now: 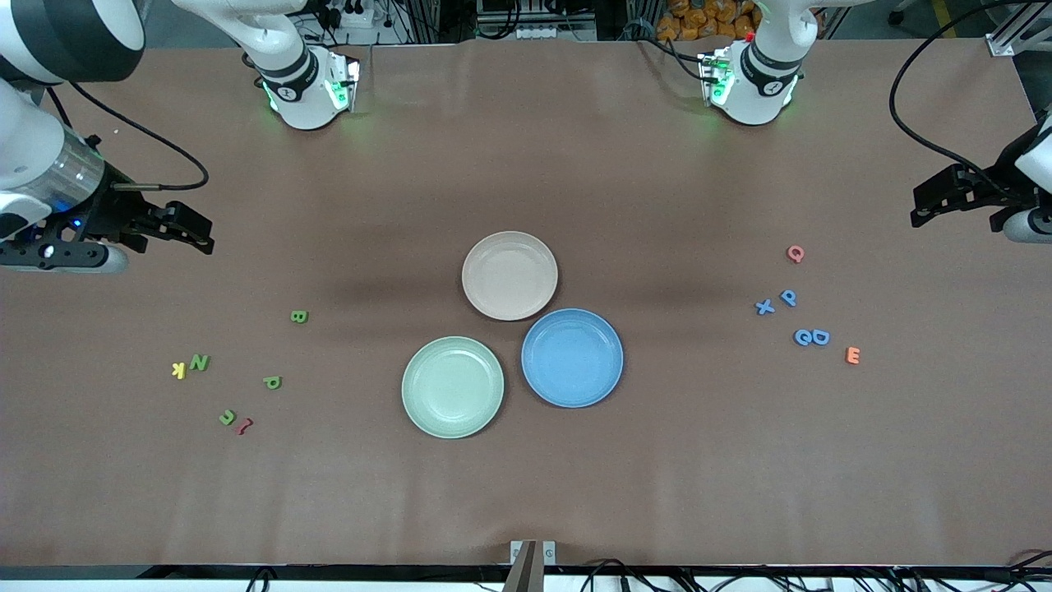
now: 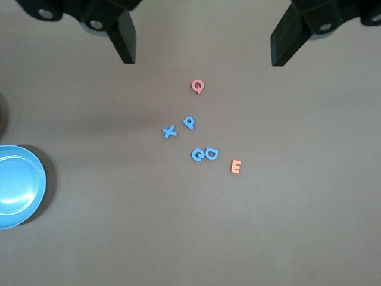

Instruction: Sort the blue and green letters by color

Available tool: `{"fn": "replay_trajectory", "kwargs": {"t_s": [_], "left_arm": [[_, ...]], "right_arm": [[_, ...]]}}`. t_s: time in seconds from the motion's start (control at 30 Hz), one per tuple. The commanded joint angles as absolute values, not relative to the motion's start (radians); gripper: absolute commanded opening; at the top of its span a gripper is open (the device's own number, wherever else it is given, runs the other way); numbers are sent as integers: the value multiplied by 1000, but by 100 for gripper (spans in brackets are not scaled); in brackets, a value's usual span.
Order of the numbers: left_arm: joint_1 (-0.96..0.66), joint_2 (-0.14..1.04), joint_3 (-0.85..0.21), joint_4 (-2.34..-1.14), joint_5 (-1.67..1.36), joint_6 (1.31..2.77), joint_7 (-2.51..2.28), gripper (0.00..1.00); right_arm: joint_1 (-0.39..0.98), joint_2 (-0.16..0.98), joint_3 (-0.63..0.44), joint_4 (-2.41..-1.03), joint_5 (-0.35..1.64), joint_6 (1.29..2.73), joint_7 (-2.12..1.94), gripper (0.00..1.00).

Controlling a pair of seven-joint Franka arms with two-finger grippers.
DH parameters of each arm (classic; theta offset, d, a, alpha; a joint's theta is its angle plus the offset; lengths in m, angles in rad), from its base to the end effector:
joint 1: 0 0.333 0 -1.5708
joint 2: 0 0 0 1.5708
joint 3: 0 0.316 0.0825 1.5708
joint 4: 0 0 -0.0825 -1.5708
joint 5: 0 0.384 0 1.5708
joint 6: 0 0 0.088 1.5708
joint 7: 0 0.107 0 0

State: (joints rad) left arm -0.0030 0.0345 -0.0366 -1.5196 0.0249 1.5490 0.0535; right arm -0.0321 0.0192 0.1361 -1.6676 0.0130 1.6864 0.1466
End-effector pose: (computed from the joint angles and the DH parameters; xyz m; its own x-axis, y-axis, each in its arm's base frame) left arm 0.5630 -0.0192 0.6275 0.9957 -0.0924 -0.0063 -0.0925 -0.9954 -0.0233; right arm 0.5643 0.0595 0.5779 0.9990 -0.0441 -0.0025 -0.0441 -0.9989 -0.0153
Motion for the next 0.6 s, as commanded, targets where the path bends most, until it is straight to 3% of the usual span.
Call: {"fn": "replay_trajectory", "kwargs": {"t_s": [0.0, 0.57], "left_arm": [[-6, 28, -32, -1523, 21, 1534, 83, 100], [26, 66, -31, -1528, 23, 1535, 67, 100]], "right_arm": [[-37, -8, 143, -1683, 15, 1698, 130, 100], [-32, -8, 144, -1684, 18, 1700, 130, 100]]}}
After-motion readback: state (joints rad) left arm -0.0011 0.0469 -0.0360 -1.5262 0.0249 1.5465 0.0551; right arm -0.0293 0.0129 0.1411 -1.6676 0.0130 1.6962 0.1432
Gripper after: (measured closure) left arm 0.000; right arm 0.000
